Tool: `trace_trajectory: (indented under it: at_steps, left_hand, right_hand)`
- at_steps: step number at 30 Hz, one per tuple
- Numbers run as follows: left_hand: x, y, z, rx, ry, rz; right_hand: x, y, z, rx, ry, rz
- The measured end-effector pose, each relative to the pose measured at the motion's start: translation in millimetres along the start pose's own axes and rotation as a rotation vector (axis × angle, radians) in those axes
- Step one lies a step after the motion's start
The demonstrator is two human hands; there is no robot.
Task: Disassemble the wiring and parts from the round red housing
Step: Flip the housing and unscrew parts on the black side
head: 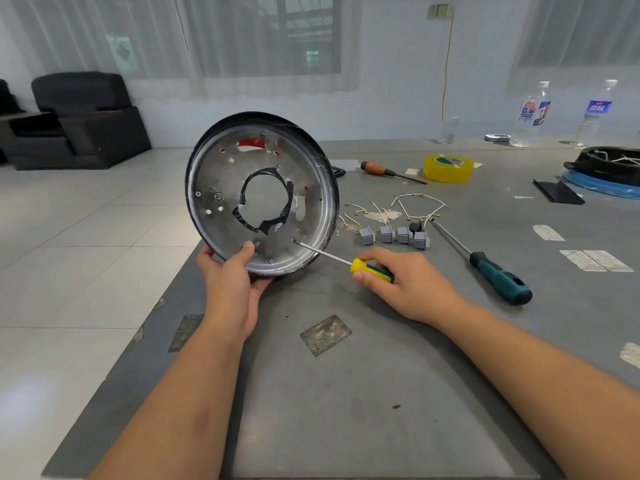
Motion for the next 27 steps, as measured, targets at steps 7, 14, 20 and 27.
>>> trace_trajectory:
  at_steps: [7,14,20,27]
  left_hand:
    - [-3,-7,5,-0.017,0.017,0.107]
    - [-5,-12,10,-0.018,0.024,0.081]
    - [-5,-14,13,-0.031,0.002,0.040]
    - [-5,-14,14,-0.032,0.005,0.035]
  right_hand:
    - [-9,-5,0,-0.011,0.010,0.041]
    - [-20,-11,0,-0.028,0.034,0.087]
    - [-19,-12,-1,-0.023,0.029,0.084]
    - [-19,-11,-1,-0.023,0.011,0.048]
Point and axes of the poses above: each hand's wrist, its own z-axis away from the middle knuckle, its own y-axis out of the back of the hand, x = y × z, the point moved 7 cm from there along -z, towards the middle knuckle, and after that the axes turned 6 degrees about y, right-handed, at the moved point
